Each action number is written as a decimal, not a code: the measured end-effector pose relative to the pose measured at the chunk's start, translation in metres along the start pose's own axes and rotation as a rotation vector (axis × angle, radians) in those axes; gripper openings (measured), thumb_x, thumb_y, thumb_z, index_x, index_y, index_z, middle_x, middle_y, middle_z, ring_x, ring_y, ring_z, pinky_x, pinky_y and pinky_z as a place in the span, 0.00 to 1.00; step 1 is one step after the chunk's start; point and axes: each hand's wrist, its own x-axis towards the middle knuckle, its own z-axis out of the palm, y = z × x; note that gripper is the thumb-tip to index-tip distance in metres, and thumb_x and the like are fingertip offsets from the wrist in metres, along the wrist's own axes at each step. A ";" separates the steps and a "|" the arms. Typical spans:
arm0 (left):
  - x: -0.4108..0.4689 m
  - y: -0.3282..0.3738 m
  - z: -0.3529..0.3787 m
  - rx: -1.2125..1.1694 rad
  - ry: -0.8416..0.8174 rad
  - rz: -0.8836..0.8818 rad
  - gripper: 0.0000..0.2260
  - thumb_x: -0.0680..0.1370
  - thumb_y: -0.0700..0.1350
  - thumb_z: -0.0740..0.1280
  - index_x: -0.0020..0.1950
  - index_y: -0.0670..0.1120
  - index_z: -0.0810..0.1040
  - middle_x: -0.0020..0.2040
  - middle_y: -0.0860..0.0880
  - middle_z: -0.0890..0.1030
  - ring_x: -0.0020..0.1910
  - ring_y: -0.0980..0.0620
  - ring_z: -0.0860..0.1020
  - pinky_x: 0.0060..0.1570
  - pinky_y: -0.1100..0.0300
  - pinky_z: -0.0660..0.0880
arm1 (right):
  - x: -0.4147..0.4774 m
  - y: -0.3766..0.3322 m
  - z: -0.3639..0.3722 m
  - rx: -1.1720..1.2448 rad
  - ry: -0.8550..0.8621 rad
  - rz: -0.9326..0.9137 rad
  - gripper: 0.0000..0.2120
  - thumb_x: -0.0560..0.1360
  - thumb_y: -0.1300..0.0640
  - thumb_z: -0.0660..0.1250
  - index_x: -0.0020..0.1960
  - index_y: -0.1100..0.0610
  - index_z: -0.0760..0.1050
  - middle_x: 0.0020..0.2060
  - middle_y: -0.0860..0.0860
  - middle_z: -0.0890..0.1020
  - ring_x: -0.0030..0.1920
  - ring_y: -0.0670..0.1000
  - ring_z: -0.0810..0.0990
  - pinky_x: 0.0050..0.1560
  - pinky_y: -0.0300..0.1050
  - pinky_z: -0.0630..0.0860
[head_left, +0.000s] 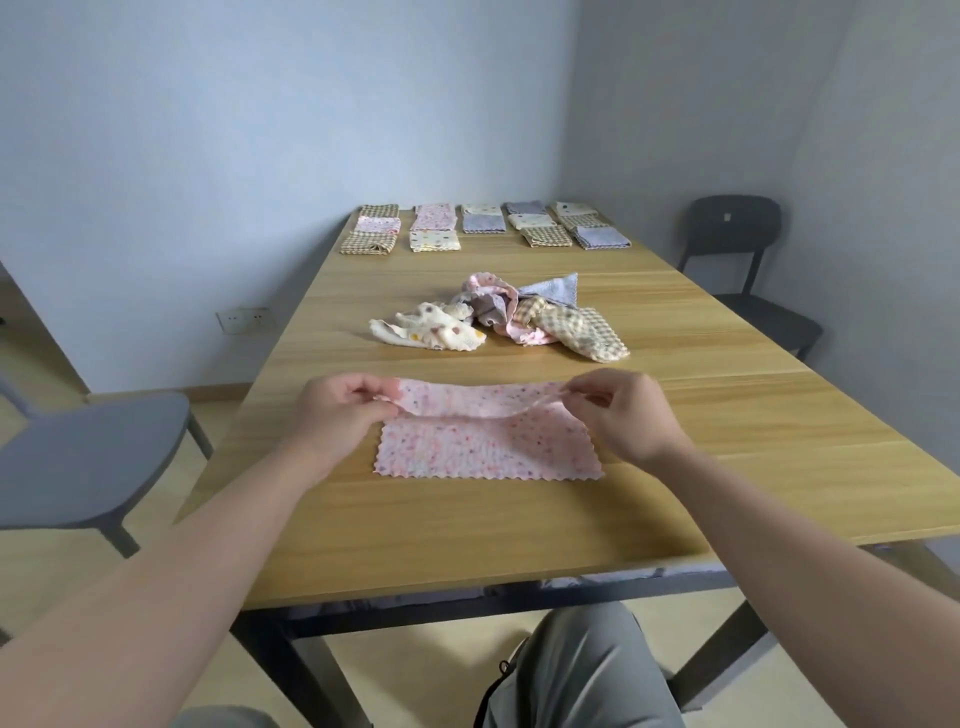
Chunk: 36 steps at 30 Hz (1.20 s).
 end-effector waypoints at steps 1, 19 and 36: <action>-0.006 -0.003 -0.001 0.007 -0.006 0.013 0.09 0.73 0.33 0.74 0.43 0.47 0.85 0.50 0.59 0.85 0.50 0.65 0.82 0.51 0.69 0.75 | -0.009 0.003 0.002 -0.018 0.003 -0.026 0.06 0.75 0.58 0.73 0.51 0.55 0.86 0.46 0.44 0.86 0.48 0.41 0.84 0.52 0.37 0.80; -0.036 -0.022 -0.006 0.218 -0.087 0.191 0.18 0.71 0.32 0.72 0.37 0.57 0.84 0.55 0.59 0.83 0.56 0.59 0.81 0.61 0.54 0.78 | -0.051 0.017 0.017 -0.254 0.096 -0.475 0.01 0.71 0.65 0.74 0.43 0.61 0.83 0.45 0.52 0.81 0.41 0.53 0.81 0.40 0.48 0.80; -0.041 -0.014 -0.001 0.533 -0.107 0.219 0.09 0.74 0.36 0.68 0.35 0.46 0.77 0.53 0.62 0.80 0.51 0.65 0.77 0.41 0.71 0.67 | -0.052 0.009 0.015 -0.339 0.062 -0.441 0.12 0.70 0.50 0.61 0.36 0.56 0.77 0.35 0.44 0.73 0.31 0.49 0.72 0.30 0.41 0.68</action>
